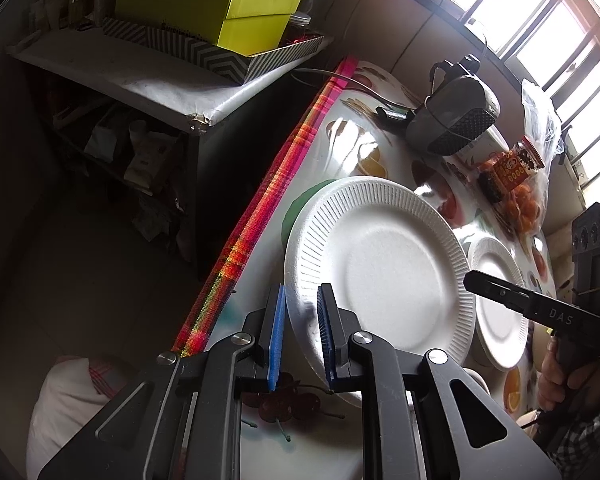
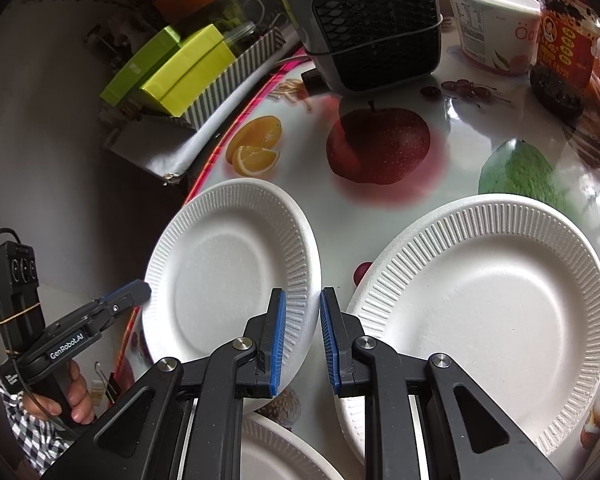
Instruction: Organize plates and bowls
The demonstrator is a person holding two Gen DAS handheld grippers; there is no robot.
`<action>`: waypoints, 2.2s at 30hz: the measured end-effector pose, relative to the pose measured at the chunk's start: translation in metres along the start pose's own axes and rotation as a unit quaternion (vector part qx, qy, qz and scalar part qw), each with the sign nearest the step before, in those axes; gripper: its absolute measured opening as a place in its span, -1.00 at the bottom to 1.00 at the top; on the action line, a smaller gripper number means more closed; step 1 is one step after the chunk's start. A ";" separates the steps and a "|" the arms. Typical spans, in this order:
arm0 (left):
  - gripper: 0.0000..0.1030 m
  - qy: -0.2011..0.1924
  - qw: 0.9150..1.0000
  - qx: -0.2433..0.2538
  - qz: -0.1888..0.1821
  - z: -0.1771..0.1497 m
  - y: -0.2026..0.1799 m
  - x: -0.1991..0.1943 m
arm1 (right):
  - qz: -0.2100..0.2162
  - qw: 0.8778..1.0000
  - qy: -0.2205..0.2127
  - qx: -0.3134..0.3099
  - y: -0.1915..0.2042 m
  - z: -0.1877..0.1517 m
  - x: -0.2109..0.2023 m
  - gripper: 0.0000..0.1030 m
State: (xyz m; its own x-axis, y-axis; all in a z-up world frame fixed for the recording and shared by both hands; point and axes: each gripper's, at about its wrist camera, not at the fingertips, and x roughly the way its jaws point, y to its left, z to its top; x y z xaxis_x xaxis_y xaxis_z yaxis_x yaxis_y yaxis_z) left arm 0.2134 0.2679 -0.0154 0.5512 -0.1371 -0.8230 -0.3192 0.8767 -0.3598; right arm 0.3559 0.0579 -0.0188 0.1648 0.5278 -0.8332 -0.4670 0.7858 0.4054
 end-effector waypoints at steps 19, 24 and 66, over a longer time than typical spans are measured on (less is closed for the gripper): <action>-0.67 -0.016 1.000 0.016 -0.010 -0.011 -0.014 -0.030 | 0.006 1.000 -0.019 0.001 0.006 -0.015 -0.032 -0.66; -0.67 -0.020 0.999 0.024 -0.015 -0.019 -0.021 -0.039 | 0.006 1.000 -0.023 0.003 0.005 -0.027 -0.043 -0.66; -0.67 0.003 0.997 0.067 -0.029 -0.109 -0.061 -0.059 | -0.016 1.000 -0.007 0.019 -0.016 -0.126 -0.087 -0.66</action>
State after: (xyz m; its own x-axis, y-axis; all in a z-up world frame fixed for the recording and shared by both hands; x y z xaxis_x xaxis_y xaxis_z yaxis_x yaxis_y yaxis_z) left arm 0.1166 0.1720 0.0071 0.5612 -0.1908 -0.8054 -0.1818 0.9209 -0.3448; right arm 0.2396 -0.0407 -0.0003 0.1919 0.5064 -0.8407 -0.4287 0.8138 0.3923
